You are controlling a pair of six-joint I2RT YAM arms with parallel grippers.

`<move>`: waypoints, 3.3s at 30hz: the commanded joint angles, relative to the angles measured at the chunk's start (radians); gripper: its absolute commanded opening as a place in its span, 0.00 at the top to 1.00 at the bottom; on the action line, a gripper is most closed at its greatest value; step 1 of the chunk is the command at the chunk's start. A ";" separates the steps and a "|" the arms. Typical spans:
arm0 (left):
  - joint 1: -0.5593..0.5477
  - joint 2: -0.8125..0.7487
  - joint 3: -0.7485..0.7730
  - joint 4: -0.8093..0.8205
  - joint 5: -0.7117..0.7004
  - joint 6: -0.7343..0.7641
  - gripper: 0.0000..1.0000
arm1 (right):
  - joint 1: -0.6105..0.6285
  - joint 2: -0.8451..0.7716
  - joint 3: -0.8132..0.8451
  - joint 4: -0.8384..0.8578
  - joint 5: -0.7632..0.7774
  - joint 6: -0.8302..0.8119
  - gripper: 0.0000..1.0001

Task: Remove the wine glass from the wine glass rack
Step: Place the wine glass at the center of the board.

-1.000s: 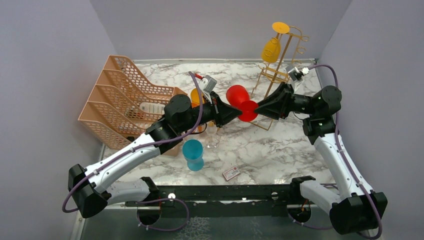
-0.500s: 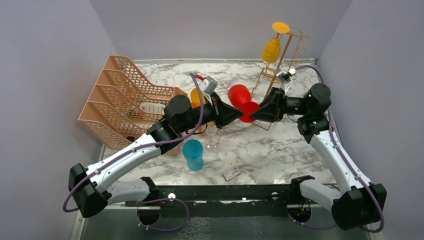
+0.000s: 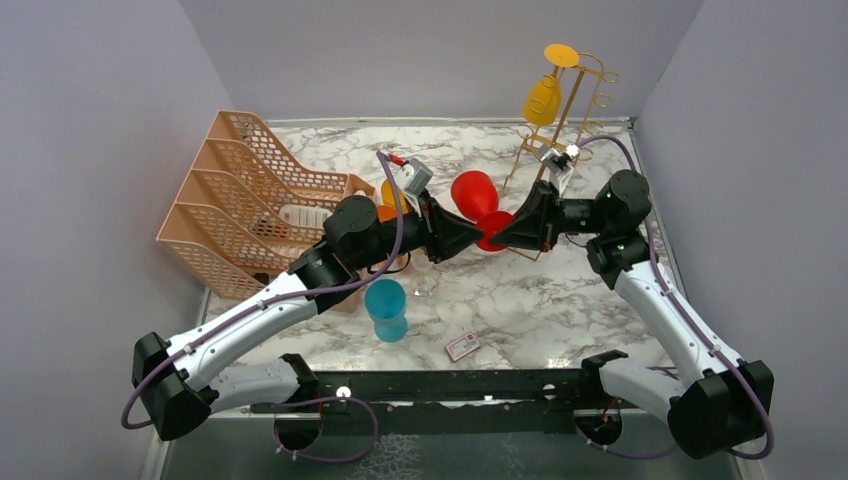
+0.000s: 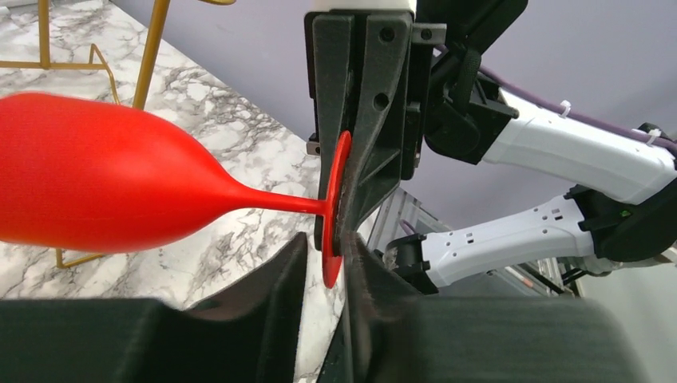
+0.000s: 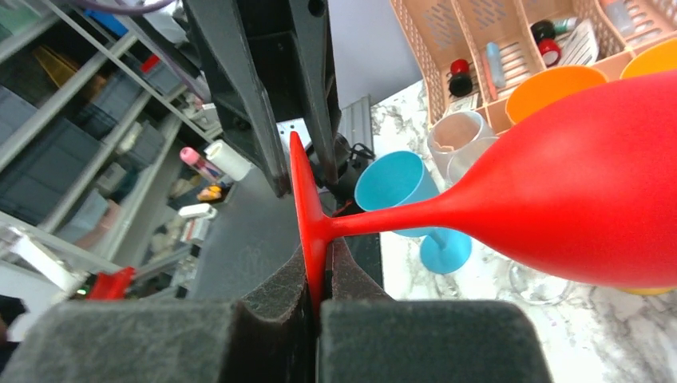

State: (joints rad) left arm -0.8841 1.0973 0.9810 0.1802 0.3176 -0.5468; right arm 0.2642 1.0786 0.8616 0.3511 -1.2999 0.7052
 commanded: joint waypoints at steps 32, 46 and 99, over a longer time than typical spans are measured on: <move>0.495 0.031 0.225 -0.206 0.502 -0.106 0.01 | 0.041 -0.259 -0.264 -0.530 -0.176 -1.418 0.99; 0.342 0.195 0.333 -0.176 0.796 -0.015 0.09 | 0.042 -0.272 -0.266 -0.680 -0.154 -1.661 0.99; 0.215 0.274 0.530 -0.656 0.760 0.426 1.00 | 0.044 -0.323 -0.213 -0.841 -0.102 -1.716 0.54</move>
State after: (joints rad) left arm -0.6708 1.4193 1.4681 -0.4511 1.1114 -0.1970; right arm 0.3084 0.7696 0.5987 -0.3576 -1.3903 -0.9684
